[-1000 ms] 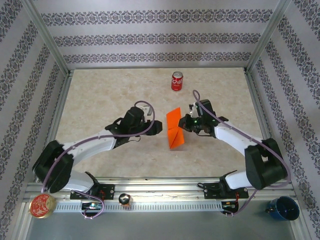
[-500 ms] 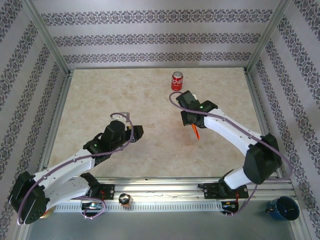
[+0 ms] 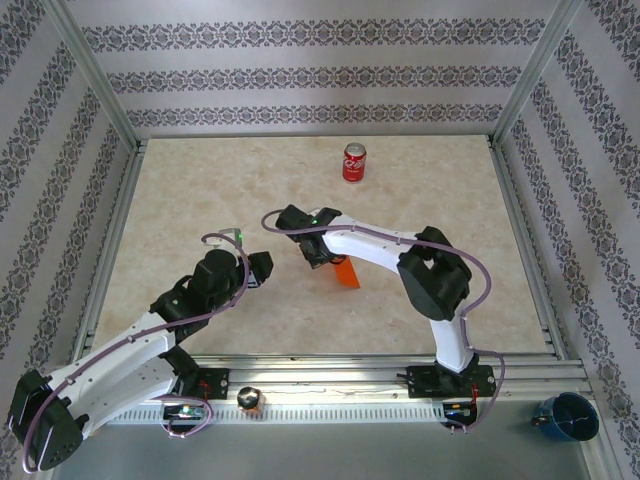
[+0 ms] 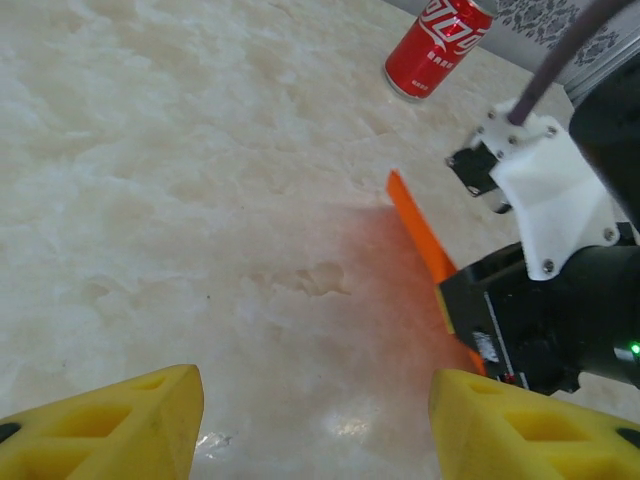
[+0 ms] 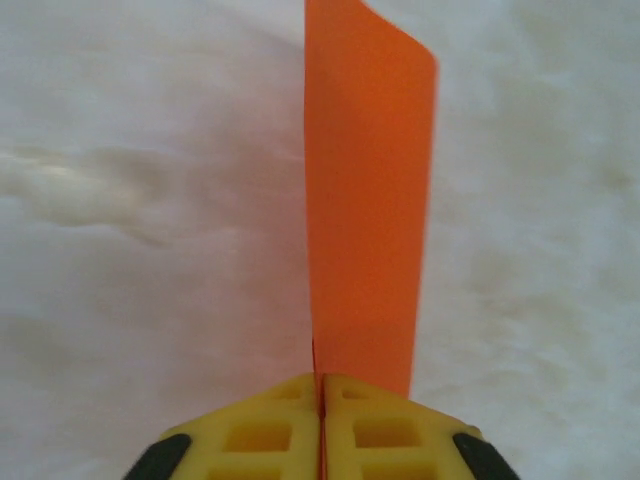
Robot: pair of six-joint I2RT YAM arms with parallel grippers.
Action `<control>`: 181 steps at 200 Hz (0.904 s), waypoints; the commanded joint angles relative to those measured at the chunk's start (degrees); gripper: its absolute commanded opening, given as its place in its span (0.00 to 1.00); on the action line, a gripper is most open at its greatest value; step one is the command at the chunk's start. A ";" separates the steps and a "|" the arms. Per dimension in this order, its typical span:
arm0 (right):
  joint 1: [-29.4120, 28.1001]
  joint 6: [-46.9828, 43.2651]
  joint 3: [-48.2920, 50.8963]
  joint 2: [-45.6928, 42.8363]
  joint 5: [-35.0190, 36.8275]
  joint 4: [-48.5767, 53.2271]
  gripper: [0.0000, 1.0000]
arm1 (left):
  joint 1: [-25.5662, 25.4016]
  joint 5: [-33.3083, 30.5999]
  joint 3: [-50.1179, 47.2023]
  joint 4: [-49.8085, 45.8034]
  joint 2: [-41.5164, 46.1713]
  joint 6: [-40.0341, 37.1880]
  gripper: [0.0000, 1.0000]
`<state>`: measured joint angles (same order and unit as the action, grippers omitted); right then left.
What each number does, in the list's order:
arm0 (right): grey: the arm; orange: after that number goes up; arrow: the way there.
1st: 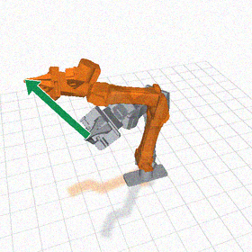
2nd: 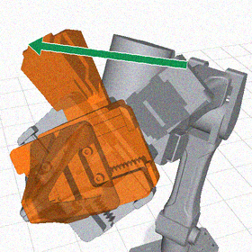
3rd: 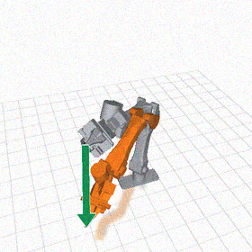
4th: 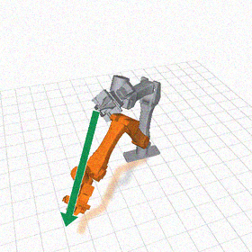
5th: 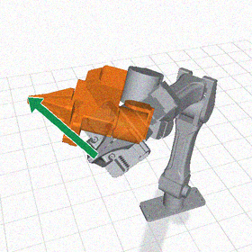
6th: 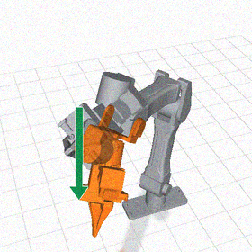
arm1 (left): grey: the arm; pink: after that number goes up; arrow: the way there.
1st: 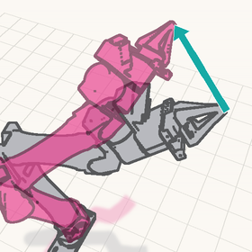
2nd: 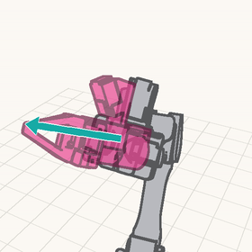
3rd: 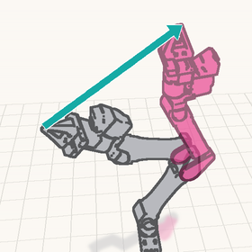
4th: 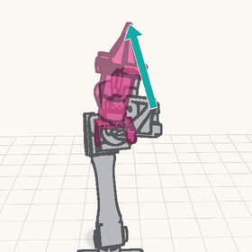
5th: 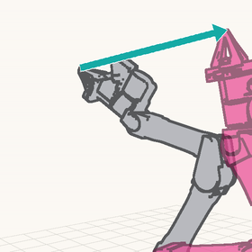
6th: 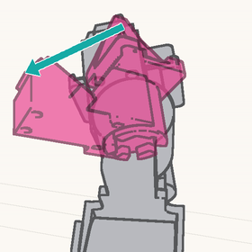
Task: Fold a paper plane with a square sheet of paper (pick it up from the middle)
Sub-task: Turn over the paper at the center of the table, then third fold the triangle at the center of the table.
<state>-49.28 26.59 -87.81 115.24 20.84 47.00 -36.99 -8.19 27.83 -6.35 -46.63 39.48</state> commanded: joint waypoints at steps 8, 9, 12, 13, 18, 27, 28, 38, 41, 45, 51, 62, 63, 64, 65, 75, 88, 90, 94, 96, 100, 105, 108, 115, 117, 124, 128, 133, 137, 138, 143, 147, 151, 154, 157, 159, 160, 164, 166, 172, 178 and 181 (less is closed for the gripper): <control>1.03 2.91 -1.63 -1.49 -19.20 -5.13 0.29 | 1.15 1.12 -0.36 -1.52 -0.29 0.21 0.60; 1.11 2.93 -1.51 -1.63 -20.02 -5.50 0.30 | 1.19 1.18 -0.30 -1.58 -0.34 0.23 0.60; 1.43 2.98 -1.04 -2.10 -22.33 -6.60 0.31 | 1.22 1.47 -0.14 -1.63 -0.61 0.14 0.60; 1.54 3.05 -0.82 -2.24 -22.99 -6.94 0.32 | 1.22 1.57 -0.05 -1.68 -0.68 0.15 0.60; 2.08 3.74 0.29 -3.21 -25.32 -8.41 0.35 | 1.17 2.10 0.20 -1.65 -1.21 -0.03 0.60; 3.19 4.72 2.98 -5.53 -28.48 -11.26 0.39 | 1.28 3.36 0.77 -1.28 -2.28 -0.44 0.59; 3.25 4.75 3.38 -5.85 -28.88 -11.64 0.39 | 1.30 3.49 0.84 -1.29 -2.34 -0.49 0.59; 5.43 5.52 7.52 -9.00 -33.42 -15.45 0.40 | 1.39 5.08 1.45 -0.74 -4.21 -0.63 0.59; 6.21 6.02 8.87 -9.97 -34.41 -16.54 0.40 | 1.47 5.63 1.68 -0.44 -4.84 -0.68 0.58; 7.33 6.80 10.78 -11.36 -35.74 -17.98 0.40 | 1.53 6.47 2.04 -0.13 -5.76 -0.79 0.57; 9.16 7.90 14.06 -13.29 -37.69 -20.68 0.40 | 1.63 7.71 2.48 0.51 -7.35 -0.82 0.57; 12.94 9.52 20.49 -17.27 -41.52 -25.84 0.40 | 1.83 10.53 3.52 1.74 -10.72 -0.82 0.55; 13.40 9.52 20.75 -17.56 -42.25 -26.23 0.40 | 1.83 10.81 3.66 1.80 -10.87 -0.82 0.55; 13.80 9.71 21.50 -17.84 -42.25 -26.59 0.40 | 1.83 11.12 3.73 1.92 -11.30 -0.77 0.55; 14.23 9.71 22.09 -18.11 -43.02 -27.00 0.39 | 1.88 11.28 3.86 2.07 -11.65 -0.75 0.55; 18.34 10.74 27.49 -20.49 -46.79 -30.56 0.37 | 2.05 14.52 5.01 3.51 -15.34 -0.49 0.54; 23.34 11.03 32.67 -22.48 -51.60 -33.77 0.31 | 2.49 19.00 6.73 5.31 -20.08 0.59 0.52; 24.01 10.96 33.40 -22.64 -52.20 -34.16 0.30 | 2.53 19.76 6.95 5.63 -21.02 0.73 0.51; 25.23 10.82 34.61 -23.12 -53.23 -35.05 0.28 | 2.69 21.08 7.52 6.28 -22.55 0.91 0.50; 25.73 10.71 35.22 -23.30 -53.72 -35.42 0.28 | 2.71 21.93 7.73 6.53 -23.29 1.15 0.49; 26.82 10.46 36.24 -23.58 -54.80 -36.14 0.26 | 2.84 23.18 8.43 7.09 -24.62 1.51 0.48; 28.02 10.34 37.42 -23.80 -56.21 -37.04 0.23 | 2.89 24.50 9.00 7.87 -26.34 2.14 0.47; 28.68 10.47 37.97 -23.83 -57.04 -37.83 0.22 | 2.90 25.29 9.27 8.32 -27.28 2.47 0.47; 30.11 11.17 39.35 -23.67 -59.09 -39.87 0.17 | 3.02 26.94 9.79 9.76 -29.34 3.61 0.47; 30.47 11.48 39.77 -23.60 -59.54 -40.54 0.16 | 3.06 27.42 9.83 10.15 -29.89 3.94 0.47; 31.32 12.59 40.69 -23.05 -60.77 -42.32 0.11 | 3.27 28.96 10.40 11.38 -31.90 4.99 0.46; 31.70 12.99 40.89 -22.62 -61.07 -42.71 0.09 | 3.39 29.81 10.75 11.82 -32.92 5.53 0.45; 31.93 13.28 40.68 -21.94 -61.26 -42.54 0.08 | 3.57 30.83 11.19 12.29 -34.23 6.14 0.44; 31.94 13.31 40.44 -21.32 -61.27 -42.25 0.08 | 3.63 31.56 11.54 12.68 -35.17 6.56 0.43; 31.95 13.27 40.35 -21.17 -61.27 -42.16 0.07 | 3.66 31.70 11.63 12.72 -35.36 6.66 0.42; 31.96 13.23 40.04 -20.49 -61.40 -41.93 0.05 | 3.75 32.34 12.06 12.94 -36.41 7.17 0.41; 31.84 13.27 39.85 -19.93 -61.56 -42.02 0.05 | 3.75 32.52 12.37 12.94 -37.00 7.63 0.40; 31.75 13.31 39.78 -19.49 -61.77 -42.25 0.04 | 3.77 32.70 12.60 13.03 -37.47 7.98 0.40; 31.58 13.42 39.74 -19.14 -61.87 -42.51 0.04 | 3.77 32.71 12.63 13.17 -37.82 8.26 0.40; 31.49 13.52 39.69 -18.84 -61.96 -42.68 0.04 | 3.77 32.90 12.61 13.39 -38.13 8.50 0.40; 31.40 13.56 39.66 -18.61 -61.97 -42.87 0.03 | 3.77 32.89 12.66 13.56 -38.30 8.68 0.40; 31.38 13.61 39.65 -18.50 -61.97 -42.91 0.03 | 3.77 32.89 12.63 13.60 -38.37 8.72 0.39; 31.27 13.66 39.57 -18.12 -62.02 -43.04 0.03 | 3.70 32.96 12.60 13.83 -38.60 9.00 0.39; 31.20 13.66 39.56 -17.92 -61.96 -43.05 0.02 | 3.75 32.90 12.60 13.96 -38.79 9.11 0.40; 31.09 13.66 39.43 -17.33 -61.76 -43.04 0.02 | 3.77 32.90 12.75 13.92 -39.18 9.27 0.39; 31.08 13.66 39.32 -16.73 -61.64 -43.07 0.01 | 3.77 32.94 12.85 13.76 -39.45 9.27 0.40; 31.08 13.66 39.30 -16.50 -61.58 -43.05 0.01 | 3.76 33.02 12.91 13.67 -39.64 9.24 0.40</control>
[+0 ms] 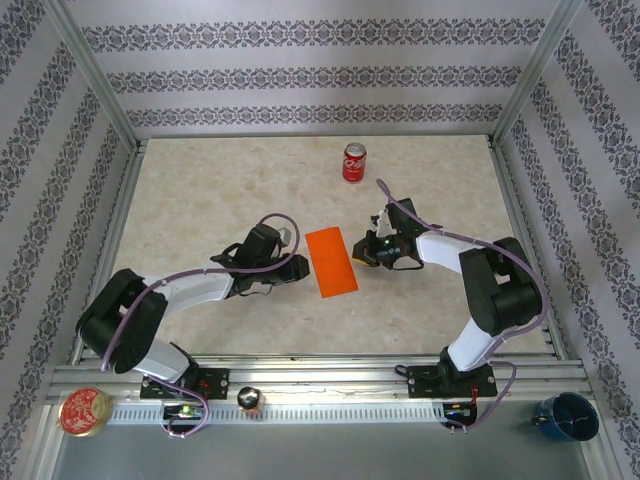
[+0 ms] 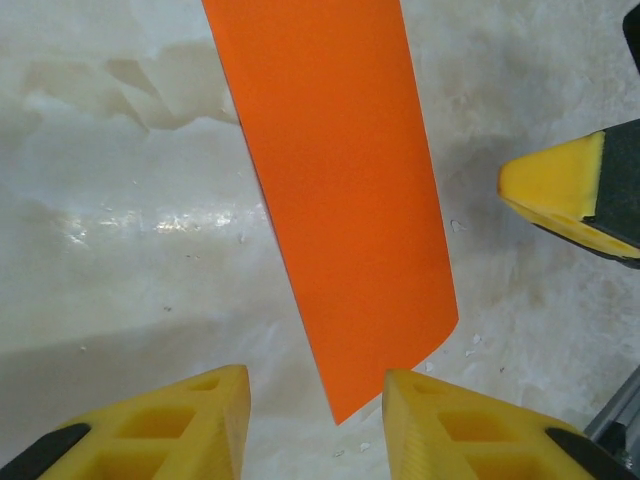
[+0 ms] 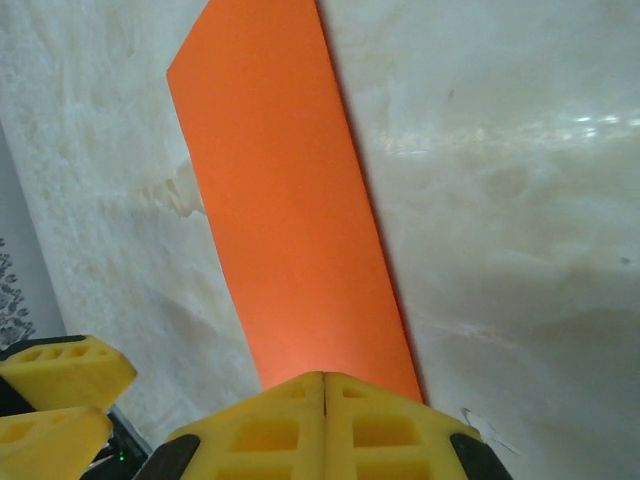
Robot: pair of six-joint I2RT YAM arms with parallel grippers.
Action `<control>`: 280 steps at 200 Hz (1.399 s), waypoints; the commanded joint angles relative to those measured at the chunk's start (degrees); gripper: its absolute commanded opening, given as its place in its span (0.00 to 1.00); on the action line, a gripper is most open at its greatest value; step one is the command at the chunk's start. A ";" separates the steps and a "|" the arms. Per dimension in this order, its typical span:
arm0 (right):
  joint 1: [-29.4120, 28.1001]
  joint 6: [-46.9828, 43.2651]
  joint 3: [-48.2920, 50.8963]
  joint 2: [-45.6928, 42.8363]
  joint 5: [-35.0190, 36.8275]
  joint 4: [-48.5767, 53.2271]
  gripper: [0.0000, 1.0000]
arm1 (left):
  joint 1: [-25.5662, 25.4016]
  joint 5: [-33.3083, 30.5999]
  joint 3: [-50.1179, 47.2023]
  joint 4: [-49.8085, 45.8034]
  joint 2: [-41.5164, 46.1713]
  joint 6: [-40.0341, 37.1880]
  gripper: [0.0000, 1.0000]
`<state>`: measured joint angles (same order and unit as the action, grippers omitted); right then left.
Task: Fold a paper plane with a square sheet of paper (pick it up from the middle)
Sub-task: Third fold the triangle at the center of the table.
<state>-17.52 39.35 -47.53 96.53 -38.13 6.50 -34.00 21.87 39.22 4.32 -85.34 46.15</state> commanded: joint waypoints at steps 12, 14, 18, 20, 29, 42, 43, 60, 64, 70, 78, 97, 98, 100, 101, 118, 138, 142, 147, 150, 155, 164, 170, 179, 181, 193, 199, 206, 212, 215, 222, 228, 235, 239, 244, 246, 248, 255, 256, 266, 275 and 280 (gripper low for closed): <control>-0.67 0.82 -1.03 3.15 -2.55 -2.74 0.01 | 0.78 3.04 1.81 2.55 -1.37 2.46 0.40; -0.67 0.81 -1.06 3.32 -2.50 -2.75 0.01 | 0.78 3.08 1.78 2.47 -1.42 2.43 0.40; -0.67 0.73 -1.15 3.61 -2.48 -2.80 0.01 | 0.78 3.13 1.81 2.45 -1.54 2.40 0.40; -0.68 0.66 -1.16 3.76 -2.48 -2.87 0.01 | 0.75 3.19 1.75 2.45 -1.62 2.37 0.40; -0.68 0.59 -1.41 4.61 -3.14 -2.96 0.01 | 0.84 3.32 1.89 2.45 -2.00 2.43 0.40; -0.81 0.88 -1.76 5.77 -4.42 -3.67 0.01 | 0.80 3.40 2.15 2.36 -2.69 2.50 0.40; -0.83 0.89 -1.77 5.82 -4.55 -3.72 0.00 | 0.88 3.47 2.16 2.36 -2.75 2.52 0.40; -0.94 1.07 -1.87 6.64 -5.07 -4.00 0.00 | 0.84 3.66 2.50 2.58 -3.48 2.62 0.40; -0.94 1.08 -1.87 6.72 -5.18 -4.06 0.00 | 0.86 3.68 2.56 2.62 -3.62 2.57 0.40; -1.02 1.23 -1.87 6.62 -5.37 -4.29 0.00 | 0.86 3.77 2.77 2.63 -3.82 2.55 0.40; -1.25 1.42 -1.78 6.58 -5.31 -4.59 0.00 | 0.95 3.88 3.01 2.55 -4.13 2.63 0.40; -1.46 1.64 -2.06 7.23 -4.83 -4.39 0.00 | 0.95 4.01 3.30 2.56 -4.56 2.54 0.41; -1.47 1.67 -2.05 7.25 -4.75 -4.39 0.00 | 0.95 4.04 3.35 2.55 -4.61 2.50 0.41; -1.47 1.69 -2.04 7.33 -4.63 -4.39 0.00 | 0.95 4.05 3.35 2.54 -4.71 2.51 0.41; -1.47 1.73 -2.04 7.39 -4.56 -4.39 0.00 | 0.95 4.01 3.38 2.54 -4.73 2.52 0.41; -1.38 1.78 -1.72 8.18 -2.56 -3.25 0.00 | 1.04 4.02 3.70 2.45 -5.25 2.63 0.42; -1.38 3.15 0.19 9.01 -0.51 -4.00 0.00 | 1.30 4.03 3.90 2.88 -6.16 3.37 0.43; -1.46 3.64 0.82 9.17 -0.33 -4.46 0.00 | 1.42 4.13 3.86 3.08 -6.37 3.67 0.43; -1.47 4.32 1.41 9.35 -0.28 -5.00 0.00 | 1.53 4.35 3.91 3.44 -6.70 3.98 0.43; -1.54 4.68 1.87 9.36 -0.22 -5.39 0.00 | 1.68 4.52 3.92 3.75 -6.83 4.21 0.44; -1.65 5.33 2.58 9.45 -0.19 -6.07 0.00 | 1.81 4.83 3.87 4.19 -7.17 4.53 0.44; -1.79 6.96 4.02 9.17 0.07 -7.47 0.00 | 2.06 5.37 3.84 5.30 -7.75 5.29 0.45; -1.98 8.02 4.94 8.97 0.36 -8.57 0.00 | 2.28 5.61 3.68 6.01 -8.11 5.79 0.45; -2.23 9.29 6.04 8.61 0.55 -9.88 0.00 | 2.52 5.90 3.71 7.06 -8.75 6.50 0.46; -2.30 9.50 6.22 8.59 0.59 -10.14 0.00 | 2.60 6.02 3.68 7.21 -8.89 6.61 0.46; -2.60 10.64 6.98 8.57 0.92 -11.07 0.00 | 2.91 6.51 3.83 8.49 -9.72 7.47 0.46; -2.76 11.18 7.30 8.59 0.95 -11.58 0.00 | 3.00 6.88 3.84 9.34 -10.18 7.79 0.46; -2.87 11.70 7.57 8.65 0.95 -12.05 0.00 | 3.05 7.13 3.84 10.26 -10.73 8.19 0.46; -2.95 12.10 7.79 8.63 1.02 -12.48 0.00 | 3.08 7.33 3.91 10.92 -11.25 8.54 0.46; -2.96 12.22 7.94 8.66 1.04 -12.68 0.00 | 3.09 7.51 4.01 11.23 -11.52 8.72 0.45; -3.04 12.64 8.23 8.67 1.13 -13.19 0.00 | 3.15 7.91 4.04 12.02 -12.11 9.07 0.43; -3.13 13.01 8.39 8.67 1.13 -13.58 0.00 | 3.19 8.31 4.24 12.53 -12.57 9.36 0.41; -3.18 13.17 8.42 8.67 1.04 -13.79 0.00 | 3.20 8.76 4.31 13.17 -13.02 9.63 0.39; -3.22 13.19 8.42 8.66 0.97 -13.80 0.00 | 3.18 8.92 4.43 13.47 -13.32 9.82 0.37; -3.30 13.22 8.34 8.67 0.95 -13.80 0.00 | 3.23 9.10 4.46 14.05 -13.59 10.19 0.35; -3.31 13.21 8.33 8.65 0.95 -13.80 0.00 | 3.21 9.14 4.42 14.18 -13.68 10.30 0.35; -3.33 13.21 8.33 8.67 0.95 -13.80 0.00 | 3.21 9.24 4.38 14.39 -13.81 10.35 0.35; -3.39 13.14 8.33 8.61 0.95 -13.79 0.00 | 3.11 9.17 4.49 14.80 -14.10 10.67 0.35; -3.39 13.17 8.33 8.60 0.95 -13.80 0.00 | 3.09 9.16 4.48 14.82 -14.13 10.69 0.35; -3.40 13.18 8.27 8.59 0.95 -13.71 0.00 | 3.20 8.99 4.78 14.77 -14.48 10.75 0.35; -3.40 13.05 8.31 8.59 0.95 -13.71 0.00 | 3.16 8.83 5.06 14.59 -14.80 10.80 0.35; -3.40 13.09 8.33 8.59 0.95 -13.71 0.00 | 3.14 8.84 5.22 14.54 -14.98 10.80 0.35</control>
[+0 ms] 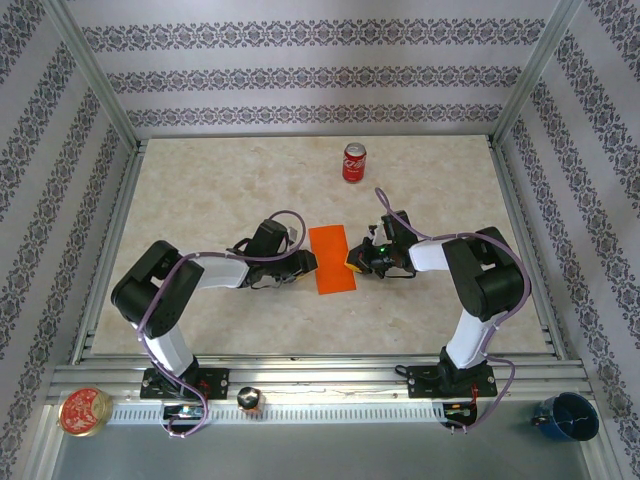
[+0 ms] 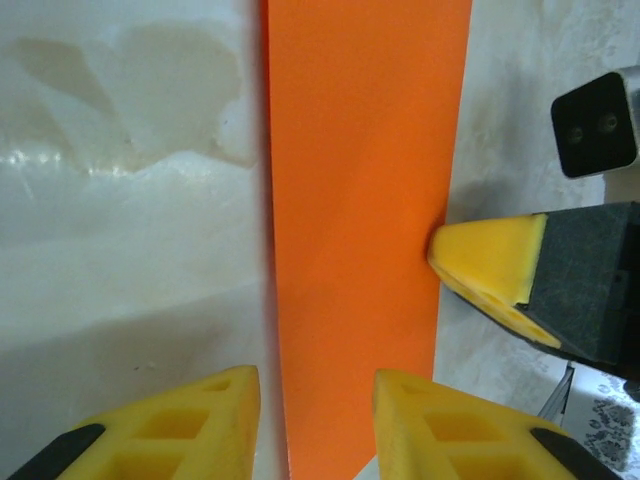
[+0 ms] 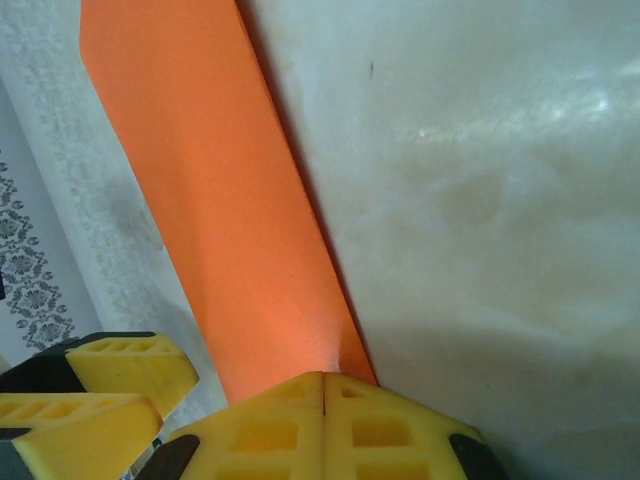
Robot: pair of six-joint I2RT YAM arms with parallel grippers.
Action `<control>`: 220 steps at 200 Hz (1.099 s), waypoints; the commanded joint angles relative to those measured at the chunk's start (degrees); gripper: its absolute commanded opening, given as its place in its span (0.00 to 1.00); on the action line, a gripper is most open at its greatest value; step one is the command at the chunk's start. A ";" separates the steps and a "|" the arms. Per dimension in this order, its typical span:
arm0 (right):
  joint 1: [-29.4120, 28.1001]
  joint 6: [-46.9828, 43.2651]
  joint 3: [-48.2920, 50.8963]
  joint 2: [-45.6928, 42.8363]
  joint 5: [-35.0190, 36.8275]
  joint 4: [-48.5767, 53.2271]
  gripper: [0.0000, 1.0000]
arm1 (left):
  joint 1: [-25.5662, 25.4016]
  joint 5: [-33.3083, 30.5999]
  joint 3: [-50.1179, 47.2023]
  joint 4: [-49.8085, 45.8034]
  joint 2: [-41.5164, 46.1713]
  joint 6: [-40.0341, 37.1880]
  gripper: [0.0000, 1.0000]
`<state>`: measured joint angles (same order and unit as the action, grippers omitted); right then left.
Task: Fold a paper plane with a square sheet of paper (pick it up from the middle)
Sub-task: Third fold the triangle at the center of the table.
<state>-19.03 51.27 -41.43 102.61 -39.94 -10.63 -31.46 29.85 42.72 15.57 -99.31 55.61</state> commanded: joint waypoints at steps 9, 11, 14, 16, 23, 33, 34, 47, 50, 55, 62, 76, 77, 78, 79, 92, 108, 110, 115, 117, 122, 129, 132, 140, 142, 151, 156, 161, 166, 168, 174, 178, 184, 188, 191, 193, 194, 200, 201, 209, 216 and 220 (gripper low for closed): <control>-1.89 1.11 2.23 2.51 2.77 3.43 0.00 | 0.63 0.94 2.00 3.24 -1.42 1.34 0.35; -1.89 1.12 2.23 2.51 2.77 3.43 0.00 | 0.68 0.92 2.08 3.15 -1.48 1.34 0.35; -1.89 1.05 2.27 2.51 2.77 3.47 0.00 | 0.59 0.92 2.21 3.15 -1.62 1.34 0.34; -1.89 1.08 2.29 2.51 2.77 3.48 0.00 | 0.61 0.98 2.26 3.02 -1.66 1.34 0.34; -1.89 0.98 2.32 2.51 2.77 3.51 0.00 | 0.63 1.07 2.56 2.70 -2.05 1.34 0.33; -1.98 0.88 2.32 2.51 2.77 3.51 0.00 | 0.69 0.94 2.94 2.00 -2.37 1.28 0.33; -1.98 0.86 2.32 2.51 2.77 3.51 0.00 | 0.65 0.93 3.01 1.92 -2.33 1.26 0.33; -1.98 0.82 2.23 2.51 2.59 3.60 0.00 | 0.58 0.27 3.49 0.45 -2.47 1.12 0.33; -1.98 0.85 2.23 2.51 2.59 3.60 0.00 | 0.61 0.01 3.55 0.06 -2.46 1.04 0.33; -1.98 0.80 2.23 2.51 2.59 3.60 0.00 | 0.56 -0.27 3.67 -0.75 -2.52 0.94 0.33; -1.98 0.75 2.23 2.51 2.63 3.69 0.00 | 0.61 -0.61 3.97 -1.49 -2.55 0.74 0.33; -1.98 0.68 2.30 2.35 2.76 3.77 0.00 | 0.56 -1.03 4.51 -2.51 -2.65 0.55 0.33; -1.98 0.68 2.31 2.34 2.81 3.73 0.00 | 0.59 -1.07 4.54 -2.54 -2.69 0.55 0.33; -1.98 0.68 2.31 2.34 2.83 3.71 0.00 | 0.60 -1.04 4.55 -2.55 -2.71 0.55 0.33; -1.98 0.68 2.32 2.34 2.84 3.70 0.00 | 0.61 -1.12 4.56 -2.56 -2.72 0.55 0.33; -1.98 0.67 2.41 2.16 3.19 3.69 0.00 | 0.61 -1.26 5.03 -2.71 -3.30 0.84 0.33; -1.98 0.62 2.49 1.98 3.40 3.69 0.00 | 0.61 -0.83 6.01 -3.45 -4.33 0.88 0.34; -1.98 0.62 2.45 1.98 3.34 3.69 0.00 | 0.61 -0.80 6.07 -3.51 -4.45 0.89 0.34; -1.97 0.62 2.41 1.90 3.38 3.69 0.00 | 0.60 -0.76 6.34 -3.82 -4.63 0.94 0.34; -1.98 0.66 2.41 1.83 3.38 3.69 0.00 | 0.61 -0.82 6.39 -3.87 -4.66 0.91 0.34; -1.98 0.67 2.41 1.86 3.36 3.69 0.00 | 0.61 -0.99 6.33 -3.97 -4.64 0.94 0.34; -1.98 0.66 2.41 1.74 3.38 3.71 0.00 | 0.58 -1.38 6.30 -4.17 -4.60 0.99 0.35; -1.96 0.64 2.41 1.75 3.34 3.71 0.00 | 0.56 -1.58 6.30 -4.37 -4.57 0.99 0.35; -1.97 0.63 2.49 1.81 3.42 3.69 0.00 | 0.59 -2.25 6.39 -5.27 -4.42 0.86 0.36; -1.98 0.67 2.49 1.76 3.41 3.71 0.00 | 0.61 -2.42 6.41 -5.50 -4.41 0.78 0.36; -1.90 0.60 2.49 1.84 3.38 3.69 0.00 | 0.57 -2.81 6.67 -6.43 -4.39 0.55 0.36; -1.89 0.67 2.49 1.96 3.38 3.62 0.00 | 0.61 -2.91 6.90 -6.93 -4.36 0.40 0.37; -1.94 0.65 2.49 1.93 3.32 3.60 0.00 | 0.51 -3.00 6.92 -7.19 -4.40 0.29 0.37; -1.90 0.65 2.49 2.05 3.29 3.54 0.00 | 0.50 -3.02 6.91 -7.22 -4.34 0.21 0.37; -1.89 0.60 2.49 2.06 3.29 3.52 0.00 | 0.52 -3.10 6.89 -7.20 -4.32 0.20 0.37; -1.94 0.68 2.49 2.07 3.29 3.51 0.00 | 0.44 -3.29 6.83 -7.28 -4.27 0.15 0.38; -1.89 0.56 2.49 2.07 3.21 3.51 0.00 | 0.44 -3.37 6.85 -7.39 -4.19 0.19 0.38; -1.89 0.58 2.49 2.12 3.21 3.51 0.00 | 0.39 -3.46 6.82 -7.49 -4.22 0.20 0.39; -1.89 0.56 2.49 2.08 3.21 3.51 0.00 | 0.31 -3.42 6.84 -7.42 -4.21 0.20 0.39; -1.89 0.52 2.57 1.95 3.25 3.51 0.00 | 0.32 -3.28 6.85 -7.31 -4.23 0.20 0.39; -1.89 0.55 2.58 1.95 3.28 3.49 0.00 | 0.32 -3.23 6.85 -7.27 -4.23 0.20 0.39; -1.89 0.53 2.58 1.97 3.29 3.46 0.00 | 0.34 -3.18 6.81 -7.25 -4.23 0.20 0.39; -1.89 0.55 2.67 1.91 3.38 3.43 0.01 | 0.26 -2.92 6.83 -6.85 -4.33 0.28 0.39; -1.89 0.57 2.67 1.86 3.38 3.43 0.01 | 0.26 -2.85 6.79 -6.73 -4.41 0.28 0.39; -1.89 0.53 2.67 1.98 3.38 3.36 0.00 | 0.16 -2.34 6.94 -6.40 -4.89 0.43 0.38; -1.89 0.63 2.67 1.95 3.29 3.27 0.00 | 0.17 -1.99 7.17 -6.19 -5.37 0.54 0.38; -1.89 0.63 2.67 2.06 3.29 3.19 0.00 | 0.01 -1.78 7.33 -6.05 -5.66 0.55 0.37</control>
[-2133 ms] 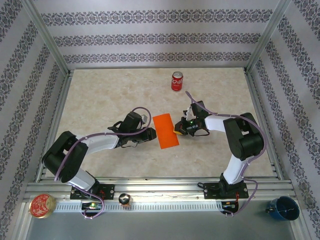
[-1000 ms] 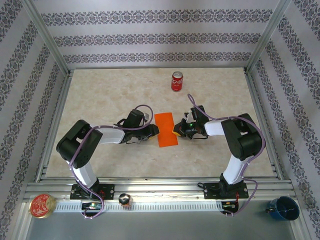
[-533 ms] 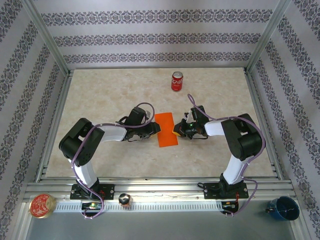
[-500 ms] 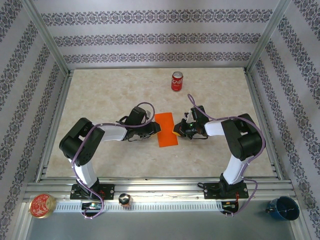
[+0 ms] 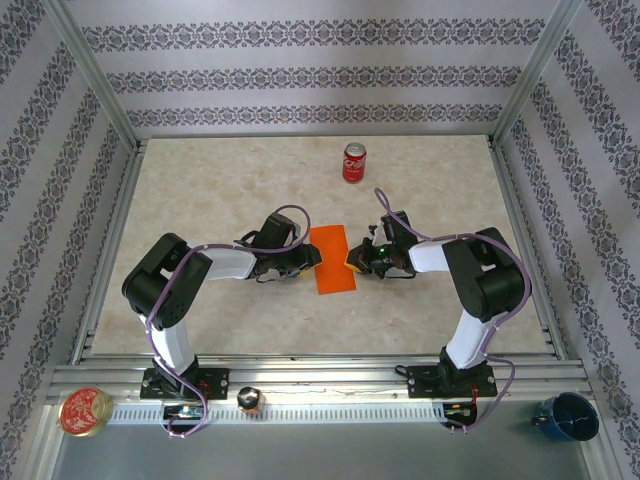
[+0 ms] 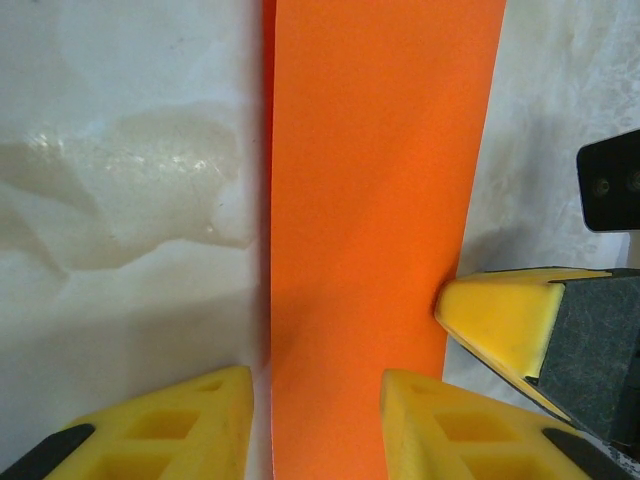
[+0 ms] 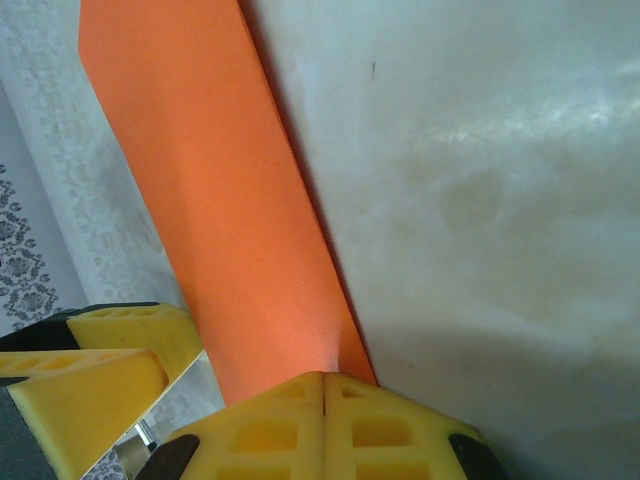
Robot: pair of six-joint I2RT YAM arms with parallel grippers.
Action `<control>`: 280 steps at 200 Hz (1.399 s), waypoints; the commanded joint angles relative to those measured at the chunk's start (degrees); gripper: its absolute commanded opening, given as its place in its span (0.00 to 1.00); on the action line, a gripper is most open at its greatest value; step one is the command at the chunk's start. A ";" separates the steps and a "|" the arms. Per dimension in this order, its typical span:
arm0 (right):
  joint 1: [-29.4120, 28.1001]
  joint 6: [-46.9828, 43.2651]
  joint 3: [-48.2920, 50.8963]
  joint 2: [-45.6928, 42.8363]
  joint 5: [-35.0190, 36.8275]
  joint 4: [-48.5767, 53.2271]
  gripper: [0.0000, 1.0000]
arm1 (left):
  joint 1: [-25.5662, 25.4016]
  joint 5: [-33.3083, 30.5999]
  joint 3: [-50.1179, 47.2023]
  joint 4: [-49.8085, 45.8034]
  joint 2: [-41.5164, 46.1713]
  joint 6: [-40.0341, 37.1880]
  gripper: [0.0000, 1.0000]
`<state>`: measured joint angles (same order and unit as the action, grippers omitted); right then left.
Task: Fold a paper plane with a square sheet of paper (pick it up from the middle)
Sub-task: Third fold the triangle at the center of the table.
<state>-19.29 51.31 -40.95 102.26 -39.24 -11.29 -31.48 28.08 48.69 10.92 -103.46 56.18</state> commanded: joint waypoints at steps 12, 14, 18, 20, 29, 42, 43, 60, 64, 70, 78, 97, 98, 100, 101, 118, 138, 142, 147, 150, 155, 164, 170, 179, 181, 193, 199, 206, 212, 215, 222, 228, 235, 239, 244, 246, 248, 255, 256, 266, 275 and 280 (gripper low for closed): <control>-1.63 0.57 2.19 2.42 2.59 3.73 0.00 | 0.02 0.77 1.66 -0.83 -2.25 0.14 0.36; -1.63 0.66 2.19 2.38 2.55 3.73 0.00 | 0.02 0.89 1.74 -0.68 -2.36 0.20 0.35; -1.63 0.68 2.23 2.35 2.58 3.65 0.00 | -0.06 1.13 1.72 -0.39 -2.58 0.29 0.34; -1.63 0.67 2.27 2.27 2.52 3.65 0.01 | -0.07 1.18 1.75 -0.18 -2.61 0.32 0.34; -1.63 0.67 2.28 2.25 2.55 3.55 0.00 | -0.17 1.46 1.60 0.60 -2.77 0.58 0.33; -1.63 0.68 2.28 2.09 2.51 3.55 0.00 | -0.29 1.60 1.30 1.46 -2.89 0.98 0.31; -1.63 0.70 2.28 2.12 2.46 3.55 0.00 | -0.27 1.62 1.27 1.47 -2.89 1.01 0.31; -1.54 0.54 2.28 2.12 2.42 3.73 0.00 | -0.35 1.75 1.02 2.12 -3.00 1.27 0.30; -1.54 0.41 2.28 2.09 2.42 3.73 0.00 | -0.34 1.86 0.96 2.38 -3.01 1.37 0.30; -1.54 0.45 2.32 2.14 2.42 3.73 0.00 | -0.33 1.98 0.90 2.72 -3.12 1.47 0.29; -1.52 0.42 2.36 2.14 2.42 3.73 0.00 | -0.33 2.21 0.88 3.00 -3.14 1.54 0.28; -1.56 0.39 2.43 2.15 2.42 3.56 0.01 | -0.33 2.24 0.71 3.27 -3.07 1.63 0.26; -1.55 0.42 2.44 2.07 2.42 3.56 0.00 | -0.33 2.24 0.71 3.30 -3.07 1.64 0.26; -1.54 0.45 2.45 2.05 2.42 3.56 0.00 | -0.35 2.18 0.64 3.36 -3.09 1.69 0.26; -1.59 0.45 2.45 2.06 2.42 3.55 0.00 | -0.34 2.17 0.63 3.38 -3.07 1.71 0.26; -1.51 0.47 2.62 1.98 2.46 3.47 0.01 | -0.33 2.31 0.49 3.99 -2.83 1.91 0.25; -1.45 0.54 2.80 1.89 2.51 3.29 0.00 | -0.38 2.00 0.24 3.94 -2.27 1.99 0.24; -1.45 0.62 2.76 1.89 2.46 3.29 0.01 | -0.36 1.84 0.16 3.94 -2.08 2.00 0.24; -1.45 0.59 2.79 1.89 2.42 3.29 0.01 | -0.39 1.58 0.09 3.94 -1.86 1.95 0.23; -1.45 0.56 2.80 1.86 2.42 3.29 0.00 | -0.41 1.50 0.05 3.87 -1.72 1.92 0.23; -1.45 0.60 2.80 1.80 2.42 3.29 0.01 | -0.33 1.33 -0.10 3.80 -1.53 1.91 0.22; -1.45 0.63 2.79 1.67 2.42 3.29 0.01 | -0.43 1.12 -0.29 3.76 -1.23 1.90 0.21; -1.45 0.55 2.75 1.59 2.33 3.29 0.01 | -0.35 0.98 -0.45 3.85 -1.05 1.90 0.19; -1.45 0.41 2.72 1.41 2.18 3.16 0.02 | -0.34 0.65 -0.78 4.08 -0.61 1.91 0.17; -1.45 0.38 2.72 1.33 2.16 3.13 0.02 | -0.36 0.60 -0.89 4.17 -0.49 1.96 0.16; -1.45 0.21 2.72 1.04 1.97 3.05 0.03 | -0.34 0.50 -1.24 4.63 -0.02 2.09 0.13; -1.45 0.00 2.72 0.78 1.89 3.03 0.04 | -0.34 0.35 -1.43 4.73 0.25 2.08 0.12; -1.45 -0.14 2.78 0.37 1.76 2.94 0.05 | -0.33 0.26 -1.65 4.81 0.59 2.13 0.11; -1.45 -0.54 2.80 -0.13 1.64 2.78 0.06 | -0.33 0.23 -1.80 4.81 0.86 2.18 0.10; -1.45 -0.71 2.85 -0.39 1.55 2.64 0.07 | -0.35 0.21 -1.88 4.77 1.01 2.18 0.09; -1.54 -1.06 2.89 -1.17 1.71 2.59 0.08 | -0.33 -0.06 -2.06 4.64 1.45 2.30 0.07; -1.54 -1.32 3.04 -1.92 2.18 2.50 0.09 | -0.37 -0.32 -2.42 4.87 1.98 2.51 0.07; -1.61 -1.67 3.23 -2.96 2.92 2.50 0.10 | -0.33 -0.46 -2.78 5.22 2.52 2.71 0.06; -1.63 -1.85 3.39 -3.47 3.37 2.58 0.11 | -0.33 -0.56 -3.03 5.46 2.77 2.91 0.06; -1.63 -2.18 3.48 -4.19 3.81 2.74 0.12 | -0.31 -0.57 -3.23 5.77 3.16 3.04 0.05; -1.63 -2.36 3.50 -4.59 4.00 2.82 0.12 | -0.33 -0.52 -3.37 5.95 3.28 3.12 0.05; -1.63 -2.49 3.51 -4.87 4.11 2.91 0.12 | -0.26 -0.49 -3.52 6.13 3.38 3.25 0.04; -1.63 -3.09 3.59 -6.03 4.66 3.30 0.13 | -0.24 -0.21 -3.86 6.83 3.86 3.53 0.03; -1.67 -3.25 3.59 -6.20 4.73 3.34 0.14 | -0.24 -0.13 -3.90 6.92 3.91 3.64 0.03; -1.84 -4.48 3.90 -7.91 5.94 3.79 0.17 | -0.24 0.25 -4.42 7.72 4.54 4.08 0.03; -2.13 -5.87 4.27 -9.86 7.79 4.43 0.19 | -0.30 0.36 -4.97 8.18 5.12 4.58 0.03; -2.51 -6.97 4.58 -11.03 9.18 4.87 0.21 | -0.27 0.29 -5.43 8.39 5.45 4.97 0.03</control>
<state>-20.73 49.10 -37.45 96.16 -35.51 -9.21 -31.51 28.47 45.04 15.29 -100.60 59.13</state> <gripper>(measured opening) 0.178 0.054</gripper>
